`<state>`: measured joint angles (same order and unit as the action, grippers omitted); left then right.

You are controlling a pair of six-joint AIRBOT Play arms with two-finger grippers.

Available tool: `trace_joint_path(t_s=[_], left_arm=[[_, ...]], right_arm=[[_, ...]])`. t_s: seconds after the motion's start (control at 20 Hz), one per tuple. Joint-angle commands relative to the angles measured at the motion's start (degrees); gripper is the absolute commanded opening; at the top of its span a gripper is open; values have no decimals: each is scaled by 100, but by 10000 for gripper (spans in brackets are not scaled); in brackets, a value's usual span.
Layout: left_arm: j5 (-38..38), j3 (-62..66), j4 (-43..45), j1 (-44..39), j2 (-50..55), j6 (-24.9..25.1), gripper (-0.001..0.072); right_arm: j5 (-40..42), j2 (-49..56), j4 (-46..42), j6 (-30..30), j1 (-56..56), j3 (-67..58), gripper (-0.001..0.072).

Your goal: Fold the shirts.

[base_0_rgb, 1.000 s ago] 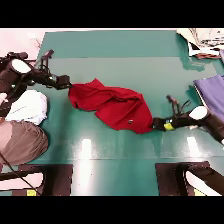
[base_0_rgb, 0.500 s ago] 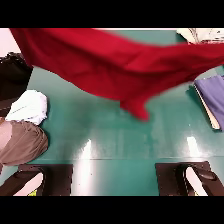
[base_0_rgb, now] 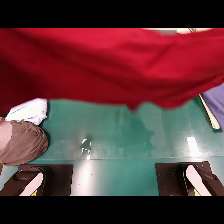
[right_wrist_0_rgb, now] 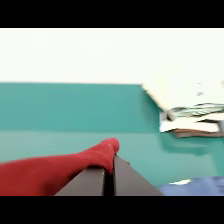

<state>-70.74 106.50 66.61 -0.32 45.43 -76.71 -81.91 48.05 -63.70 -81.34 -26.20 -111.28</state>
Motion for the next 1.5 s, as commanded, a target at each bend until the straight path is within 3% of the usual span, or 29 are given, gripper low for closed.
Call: trace_joint_path(t_s=[0.0, 0.15, 0.3, 0.55, 0.6, 0.65, 0.7, 0.8, 1.0, 1.1, 1.3, 1.45], left_arm=[[-426, -1110, 48, 0, 317, -149, 22], [-122, -2693, -168, 0, 953, -140, 23], [732, -3829, -542, 0, 1897, -7, 22], [2090, -3687, -511, 2, 3646, 175, 23], [2105, -3528, -505, 2, 3816, 175, 27], [2096, -3342, -446, 2, 3908, 177, 309], [2098, -3189, -308, 11, 3906, 173, 621], [1510, -2704, -164, 229, 3856, 177, 539], [251, -2798, -151, 1049, 3438, 177, 538], [164, -3681, -70, 1314, 3029, 177, 539], [435, -5674, -111, 1364, 2326, 234, 539], [581, -6450, -260, 1364, 2284, 479, 539]], right_arm=[[-667, 1093, 203, -391, 835, -479, 17], [-715, 2116, 4, -577, 1882, 153, 17], [-664, 3204, -1158, -739, 2662, 833, 17], [-4, 4454, -1381, -844, 2804, 986, 20], [9, 4621, -1377, -885, 2741, 811, 74], [-37, 4736, -1379, -885, 2669, 586, 324], [-144, 4791, -1379, -881, 2599, 367, 432], [-492, 4776, -1366, -754, 2424, -31, 427], [-1071, 4168, -501, -98, 1998, 481, 422], [-957, 3670, -28, 33, 1805, 1261, 338], [-437, 2780, 166, 70, 1744, 2706, 338], [-151, 2391, 367, 94, 1742, 3392, 338]])
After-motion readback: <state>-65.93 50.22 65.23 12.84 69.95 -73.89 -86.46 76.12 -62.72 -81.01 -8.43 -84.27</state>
